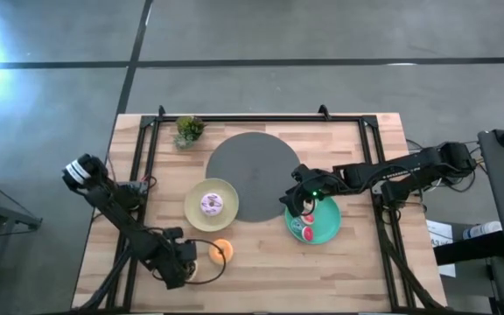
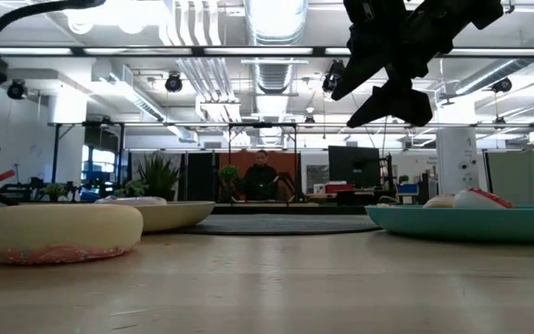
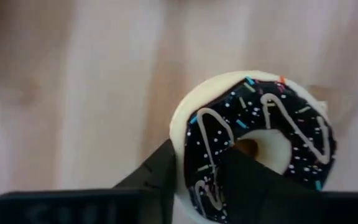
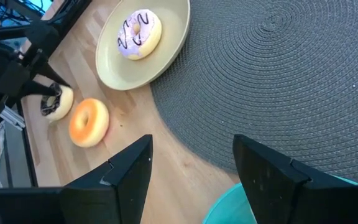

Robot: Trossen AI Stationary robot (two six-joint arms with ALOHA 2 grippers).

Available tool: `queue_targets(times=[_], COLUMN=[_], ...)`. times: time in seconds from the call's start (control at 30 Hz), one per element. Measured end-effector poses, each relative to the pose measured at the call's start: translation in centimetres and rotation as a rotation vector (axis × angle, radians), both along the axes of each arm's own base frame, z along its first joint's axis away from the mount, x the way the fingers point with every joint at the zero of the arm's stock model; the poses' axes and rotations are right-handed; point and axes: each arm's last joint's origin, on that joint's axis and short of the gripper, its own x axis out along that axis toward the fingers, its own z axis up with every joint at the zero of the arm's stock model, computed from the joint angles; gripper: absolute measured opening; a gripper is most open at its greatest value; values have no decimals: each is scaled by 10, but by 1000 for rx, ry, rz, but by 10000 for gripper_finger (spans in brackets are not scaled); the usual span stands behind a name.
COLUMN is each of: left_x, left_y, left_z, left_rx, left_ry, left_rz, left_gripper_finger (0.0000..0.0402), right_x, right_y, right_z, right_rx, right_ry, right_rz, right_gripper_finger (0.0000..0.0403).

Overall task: Pick & Place donuts
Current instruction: Put the large black donut on the brown plate

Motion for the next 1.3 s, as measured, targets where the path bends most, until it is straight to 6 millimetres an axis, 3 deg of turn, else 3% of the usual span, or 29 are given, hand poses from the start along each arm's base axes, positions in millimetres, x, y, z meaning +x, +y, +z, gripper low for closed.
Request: queue_targets(times=[0.17, 0.37, 0.53, 0.73, 1.1, 1.3], left_x=[1, 10, 25, 35, 35, 50], left_y=[18, 59, 99, 130, 135, 155], left_z=[20, 49, 60, 56, 34, 13], left_rx=[112, 153, 187, 218, 141, 189], left_ry=[-6, -100, -155, -84, -3, 18], left_rz=[57, 172, 241, 219, 89, 75], left_gripper_finger=[14, 8, 8, 8, 8, 8], right_x=[0, 0, 1, 3, 7, 7], right_y=[0, 0, 0, 1, -3, -5], right_z=[0, 0, 1, 4, 7, 7], right_rx=[1, 5, -1, 15, -13, -23], right_ry=[0, -5, -10, -52, -105, -106], right_rz=[-2, 1, 2, 16, -24, -48], right_gripper_finger=[215, 215, 215, 215, 215, 215])
